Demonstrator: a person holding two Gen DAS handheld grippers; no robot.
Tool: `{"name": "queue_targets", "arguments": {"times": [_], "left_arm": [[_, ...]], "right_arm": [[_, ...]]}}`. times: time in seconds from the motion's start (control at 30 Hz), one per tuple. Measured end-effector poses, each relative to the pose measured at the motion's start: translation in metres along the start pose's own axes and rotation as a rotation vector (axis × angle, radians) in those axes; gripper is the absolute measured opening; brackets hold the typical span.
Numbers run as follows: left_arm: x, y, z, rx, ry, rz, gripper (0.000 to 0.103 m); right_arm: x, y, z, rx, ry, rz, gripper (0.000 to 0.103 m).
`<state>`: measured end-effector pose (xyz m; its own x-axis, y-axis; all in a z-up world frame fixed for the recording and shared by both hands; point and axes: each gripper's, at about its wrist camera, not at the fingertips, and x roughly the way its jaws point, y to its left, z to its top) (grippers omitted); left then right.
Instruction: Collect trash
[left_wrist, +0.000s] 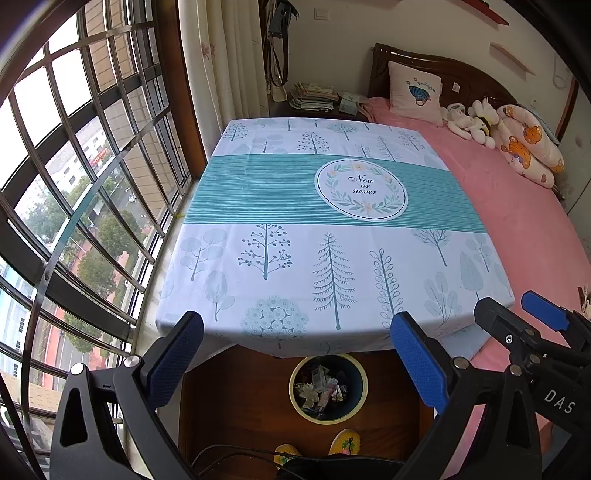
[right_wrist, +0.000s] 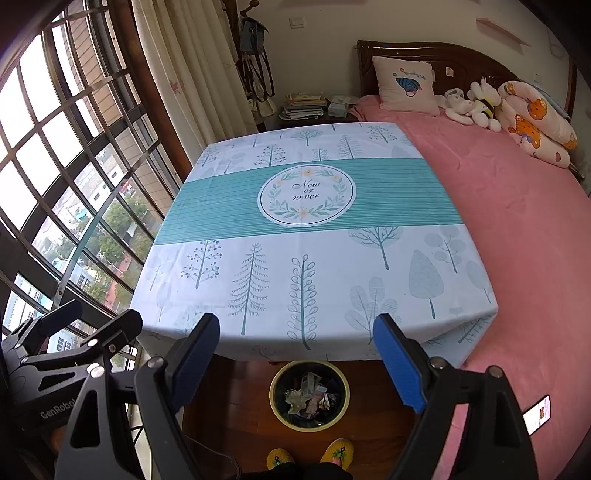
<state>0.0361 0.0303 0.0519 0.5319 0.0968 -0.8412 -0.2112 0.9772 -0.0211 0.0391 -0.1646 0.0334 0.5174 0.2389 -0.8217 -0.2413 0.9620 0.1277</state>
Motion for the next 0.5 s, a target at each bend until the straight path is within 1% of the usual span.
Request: {"name": "queue_targets", "arguments": {"times": [0.5], "left_arm": [[0.0051,0.0003,-0.0005,0.007,0.017,-0.021,0.1]], "right_arm": [[0.0006,-0.0023,-0.0059,0.009,0.006,-0.003,0.086]]}}
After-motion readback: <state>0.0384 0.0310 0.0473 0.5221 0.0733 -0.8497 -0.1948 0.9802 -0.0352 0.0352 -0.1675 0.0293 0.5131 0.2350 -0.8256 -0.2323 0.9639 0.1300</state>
